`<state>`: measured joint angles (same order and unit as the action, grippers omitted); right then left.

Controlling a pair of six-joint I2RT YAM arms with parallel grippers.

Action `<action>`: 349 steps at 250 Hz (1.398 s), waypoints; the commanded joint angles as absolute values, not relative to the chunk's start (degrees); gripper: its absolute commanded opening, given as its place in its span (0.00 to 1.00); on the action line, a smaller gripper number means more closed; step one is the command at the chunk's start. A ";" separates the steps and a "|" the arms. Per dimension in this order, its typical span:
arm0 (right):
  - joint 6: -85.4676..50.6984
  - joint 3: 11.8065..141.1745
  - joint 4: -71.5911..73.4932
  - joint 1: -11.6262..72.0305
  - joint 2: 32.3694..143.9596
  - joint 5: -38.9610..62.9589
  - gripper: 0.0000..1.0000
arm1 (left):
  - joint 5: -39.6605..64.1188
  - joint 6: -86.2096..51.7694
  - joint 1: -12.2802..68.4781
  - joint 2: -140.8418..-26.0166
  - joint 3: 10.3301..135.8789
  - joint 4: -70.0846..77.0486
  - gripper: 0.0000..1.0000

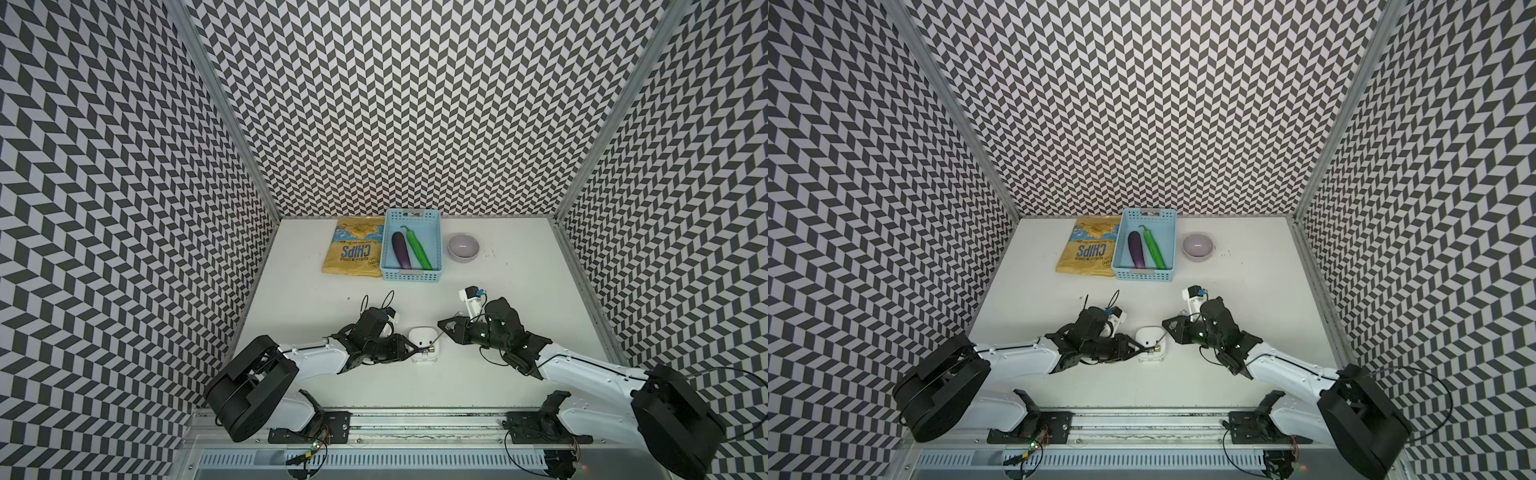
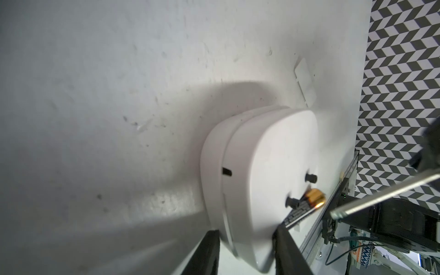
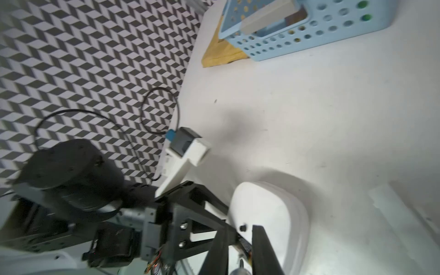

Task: Remove the battery from the alarm
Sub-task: Release the battery from the alarm, then place the screwdriver at the center of the board.

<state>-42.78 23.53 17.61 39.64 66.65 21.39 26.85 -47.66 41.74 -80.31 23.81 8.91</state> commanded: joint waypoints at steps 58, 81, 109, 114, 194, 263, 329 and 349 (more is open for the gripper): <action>-37.50 27.51 14.73 38.21 61.45 18.68 0.00 | 23.35 -46.49 43.15 -82.92 24.43 1.71 0.41; -32.15 30.41 5.90 36.66 60.18 12.33 0.00 | 21.47 -45.78 43.18 -82.97 24.89 0.06 0.41; -26.84 34.93 -3.86 33.30 60.58 4.79 0.00 | 18.03 -44.06 43.33 -83.41 26.06 -3.87 0.39; -25.99 35.75 -5.41 32.51 60.77 3.85 0.00 | 17.50 -43.87 43.33 -83.45 26.06 -4.39 0.38; -17.28 53.99 -36.69 27.69 74.45 -8.29 0.00 | 10.98 -43.26 43.41 -84.06 25.91 -7.25 0.37; -12.60 62.13 -46.50 26.10 94.22 -10.74 0.02 | 8.18 -42.04 43.36 -86.48 26.70 -8.75 0.39; -9.59 66.45 -43.00 24.92 104.12 -6.75 0.11 | 5.79 -41.66 43.15 -85.61 26.71 -10.12 0.40; -9.06 66.71 -41.36 24.28 107.06 -5.35 0.14 | 5.48 -41.59 42.98 -85.76 26.70 -10.16 0.40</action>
<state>-11.05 66.83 -45.04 25.54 102.08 -6.87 15.86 -42.94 43.90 -82.67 29.50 2.90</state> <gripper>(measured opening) 0.185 0.398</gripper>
